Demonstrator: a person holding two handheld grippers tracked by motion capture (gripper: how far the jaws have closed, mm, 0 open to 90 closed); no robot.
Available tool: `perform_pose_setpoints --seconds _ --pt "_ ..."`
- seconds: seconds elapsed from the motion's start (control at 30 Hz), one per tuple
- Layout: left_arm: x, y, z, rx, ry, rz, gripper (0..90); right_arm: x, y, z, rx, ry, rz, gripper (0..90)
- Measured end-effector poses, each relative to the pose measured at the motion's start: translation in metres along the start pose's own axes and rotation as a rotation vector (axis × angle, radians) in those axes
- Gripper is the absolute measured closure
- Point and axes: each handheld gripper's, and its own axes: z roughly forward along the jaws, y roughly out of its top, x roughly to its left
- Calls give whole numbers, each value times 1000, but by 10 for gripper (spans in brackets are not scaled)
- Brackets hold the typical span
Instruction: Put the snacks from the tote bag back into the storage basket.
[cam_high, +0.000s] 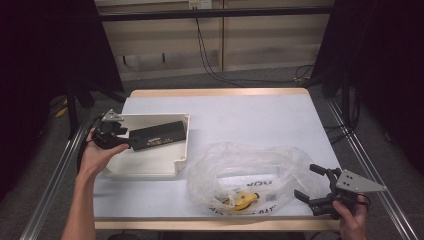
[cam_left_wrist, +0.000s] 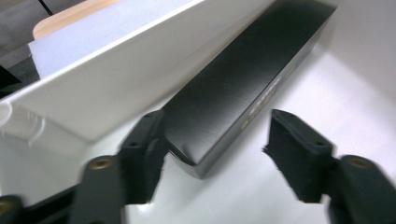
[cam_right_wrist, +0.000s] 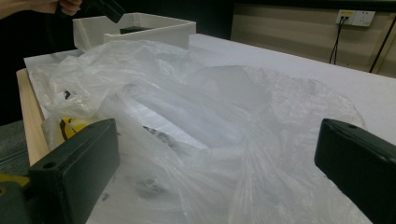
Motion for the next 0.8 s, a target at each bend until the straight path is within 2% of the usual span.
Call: perform_pose_setpoints --seconds 0.07,0.2,0.3,0.33,0.4,0.47,0.5,0.6,0.63,0.7,0.77,0.8 --pt "-6 -6 -2 0 2 5 460 1 0 -1 4 4 0 0" --pt "-16 -13 -2 2 4 26 629 3 1 -3 4 1 -7 0" --pt "-19 -17 2 4 -14 15 739 4 2 -2 -1 -1 -10 0" --pt "-20 -19 5 5 -6 13 771 4 2 -2 0 -2 -11 0" --pt "-19 -22 11 -2 -25 -30 806 5 2 -1 3 2 -12 0" --pt "-18 -25 18 34 -3 -20 834 5 2 0 4 4 -13 0" --pt "-17 -26 20 44 -7 -24 841 5 2 0 4 3 -11 0" --pt "-17 -27 24 34 -18 -46 856 4 2 0 11 6 -13 0" --pt "-16 -27 27 61 7 -37 856 4 1 1 9 9 -10 0" --pt "-15 -29 29 55 -1 -51 856 4 1 1 11 12 -13 0" --pt "-13 -30 32 73 25 -46 856 4 1 1 14 8 -13 0" --pt "-12 -30 33 68 19 -53 856 5 1 1 15 9 -11 0"
